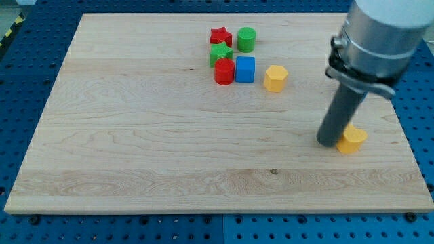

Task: Push the heart towards the left side of the board

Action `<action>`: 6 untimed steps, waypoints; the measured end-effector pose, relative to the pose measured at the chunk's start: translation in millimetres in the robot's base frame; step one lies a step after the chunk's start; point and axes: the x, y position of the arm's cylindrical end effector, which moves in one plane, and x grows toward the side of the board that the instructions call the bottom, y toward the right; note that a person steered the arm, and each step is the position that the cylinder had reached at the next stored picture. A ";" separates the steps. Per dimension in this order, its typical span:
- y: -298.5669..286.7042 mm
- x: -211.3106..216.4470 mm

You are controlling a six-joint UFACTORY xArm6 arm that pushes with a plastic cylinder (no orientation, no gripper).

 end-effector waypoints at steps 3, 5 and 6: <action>16.9 19.7; 122.7 30.8; 121.0 -5.2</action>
